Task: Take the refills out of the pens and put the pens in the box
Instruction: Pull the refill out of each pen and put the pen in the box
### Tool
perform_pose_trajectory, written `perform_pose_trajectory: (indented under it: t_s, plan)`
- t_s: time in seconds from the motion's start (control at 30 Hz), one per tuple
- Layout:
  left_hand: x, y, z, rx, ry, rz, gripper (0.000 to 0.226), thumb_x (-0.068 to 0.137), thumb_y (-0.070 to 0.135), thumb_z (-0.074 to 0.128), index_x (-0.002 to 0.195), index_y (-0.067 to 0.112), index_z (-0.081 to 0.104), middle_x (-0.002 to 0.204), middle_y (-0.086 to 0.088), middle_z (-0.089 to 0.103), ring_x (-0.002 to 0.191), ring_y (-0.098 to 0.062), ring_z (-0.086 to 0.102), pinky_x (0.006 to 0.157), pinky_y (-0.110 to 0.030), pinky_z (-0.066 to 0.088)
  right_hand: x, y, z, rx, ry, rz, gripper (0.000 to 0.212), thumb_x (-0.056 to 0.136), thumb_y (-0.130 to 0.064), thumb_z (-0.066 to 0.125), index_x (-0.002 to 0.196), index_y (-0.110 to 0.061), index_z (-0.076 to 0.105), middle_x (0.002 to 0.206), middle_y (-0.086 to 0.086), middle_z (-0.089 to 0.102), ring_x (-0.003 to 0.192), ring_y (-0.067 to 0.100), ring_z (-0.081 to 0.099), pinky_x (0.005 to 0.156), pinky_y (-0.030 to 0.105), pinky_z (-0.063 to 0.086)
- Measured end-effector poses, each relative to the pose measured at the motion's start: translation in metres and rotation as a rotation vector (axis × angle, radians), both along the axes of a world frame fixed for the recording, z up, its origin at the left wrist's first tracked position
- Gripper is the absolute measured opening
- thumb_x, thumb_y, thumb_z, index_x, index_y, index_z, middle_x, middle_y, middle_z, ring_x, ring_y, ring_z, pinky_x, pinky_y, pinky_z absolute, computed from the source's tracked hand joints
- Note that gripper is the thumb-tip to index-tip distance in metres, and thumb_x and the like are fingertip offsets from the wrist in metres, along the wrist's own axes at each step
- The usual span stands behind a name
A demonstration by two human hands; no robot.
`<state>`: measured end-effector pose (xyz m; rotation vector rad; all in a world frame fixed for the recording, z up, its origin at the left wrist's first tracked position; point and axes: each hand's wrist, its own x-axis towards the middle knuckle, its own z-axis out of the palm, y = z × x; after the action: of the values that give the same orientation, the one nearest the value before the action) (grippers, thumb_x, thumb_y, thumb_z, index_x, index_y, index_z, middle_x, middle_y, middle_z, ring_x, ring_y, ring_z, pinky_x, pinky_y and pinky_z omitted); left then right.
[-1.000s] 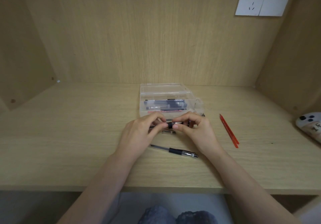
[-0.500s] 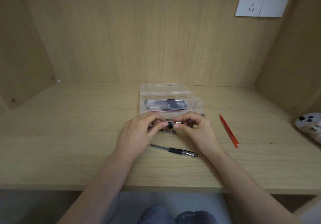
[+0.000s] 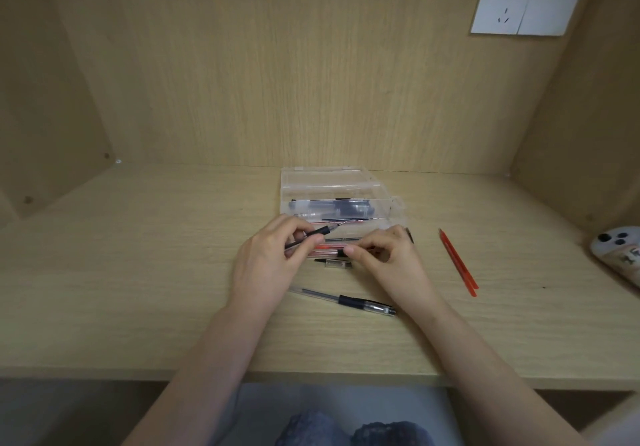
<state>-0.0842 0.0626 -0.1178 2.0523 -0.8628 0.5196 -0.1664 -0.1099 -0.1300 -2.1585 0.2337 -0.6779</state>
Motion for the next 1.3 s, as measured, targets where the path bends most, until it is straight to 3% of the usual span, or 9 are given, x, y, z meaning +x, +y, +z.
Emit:
perform_pose_trajectory:
  t_s: [0.13,0.33,0.5,0.67,0.8,0.9,1.0,1.17,1.3]
  plan:
    - [-0.001,-0.001,-0.001,0.022,-0.001,-0.017,0.013,0.080,0.039,0.067,0.086,0.028,0.065,0.079,0.016,0.058,0.073,-0.004,0.052,0.061,-0.010,0.037,0.001,0.001,-0.001,-0.118,0.041,0.025,0.009,0.073,-0.040,0.074,0.078,-0.033,0.073,0.078,-0.017,0.063,0.093,0.011,0.040,0.086,0.028,0.037]
    - [0.000,-0.002,-0.003,0.041,0.005,-0.063,0.014,0.079,0.042,0.065,0.086,0.030,0.064,0.080,0.015,0.058,0.070,-0.004,0.053,0.064,-0.025,0.046,0.001,0.001,-0.001,-0.105,0.059,0.053,0.019,0.070,-0.037,0.078,0.088,-0.032,0.073,0.084,-0.016,0.064,0.096,0.008,0.038,0.085,0.020,0.033]
    - [0.000,-0.004,-0.003,0.057,0.014,-0.125,0.014,0.080,0.042,0.063,0.089,0.031,0.063,0.082,0.016,0.058,0.073,-0.004,0.054,0.067,-0.027,0.047,-0.003,0.000,0.006,0.148,-0.018,0.085,0.015,0.074,-0.027,0.076,0.088,-0.033,0.073,0.089,-0.013,0.068,0.099,0.005,0.046,0.082,0.009,0.033]
    - [0.001,-0.004,-0.005,0.077,0.023,-0.188,0.014,0.080,0.042,0.064,0.089,0.032,0.062,0.082,0.018,0.057,0.074,-0.004,0.054,0.068,-0.030,0.048,-0.007,0.001,0.017,0.418,-0.110,0.181,0.011,0.080,-0.008,0.069,0.089,-0.009,0.074,0.090,0.000,0.073,0.084,0.004,0.064,0.080,0.013,0.046]
    - [0.002,-0.004,-0.006,0.060,0.049,-0.197,0.013,0.080,0.043,0.064,0.089,0.033,0.061,0.082,0.017,0.057,0.073,-0.005,0.055,0.065,-0.028,0.047,-0.008,-0.002,0.019,0.581,-0.172,0.150,0.009,0.084,-0.012,0.064,0.091,-0.009,0.069,0.083,-0.005,0.072,0.077,0.002,0.064,0.070,0.014,0.046]
    - [0.002,-0.003,-0.006,0.060,0.062,-0.203,0.015,0.079,0.043,0.064,0.089,0.032,0.062,0.082,0.017,0.058,0.073,-0.007,0.056,0.064,-0.026,0.047,-0.008,-0.012,0.024,0.803,-0.287,0.117,0.010,0.087,-0.022,0.059,0.090,-0.012,0.062,0.089,0.007,0.072,0.075,0.014,0.066,0.064,0.023,0.049]
    - [0.002,-0.003,-0.006,0.077,0.066,-0.221,0.015,0.078,0.043,0.066,0.089,0.032,0.063,0.083,0.019,0.057,0.075,-0.004,0.056,0.066,-0.024,0.047,-0.012,-0.029,0.035,0.935,-0.394,0.027,0.009,0.092,-0.019,0.055,0.087,-0.013,0.057,0.080,0.005,0.070,0.059,0.011,0.061,0.051,0.019,0.045]
    - [0.001,-0.004,-0.007,0.077,0.074,-0.242,0.017,0.076,0.042,0.069,0.089,0.032,0.065,0.083,0.021,0.058,0.077,-0.002,0.056,0.068,-0.023,0.046,-0.012,-0.063,0.055,0.593,-0.042,-0.225,0.013,0.091,-0.023,0.058,0.090,-0.010,0.061,0.069,0.002,0.063,0.056,0.009,0.049,0.044,0.018,0.035]
    - [0.000,-0.004,-0.006,0.110,0.076,-0.233,0.018,0.076,0.043,0.068,0.090,0.032,0.066,0.084,0.020,0.058,0.078,-0.001,0.055,0.068,-0.020,0.045,-0.005,-0.074,0.046,0.266,0.195,-0.337,0.020,0.090,-0.025,0.062,0.085,-0.005,0.064,0.070,0.009,0.065,0.058,0.015,0.055,0.053,0.025,0.043]
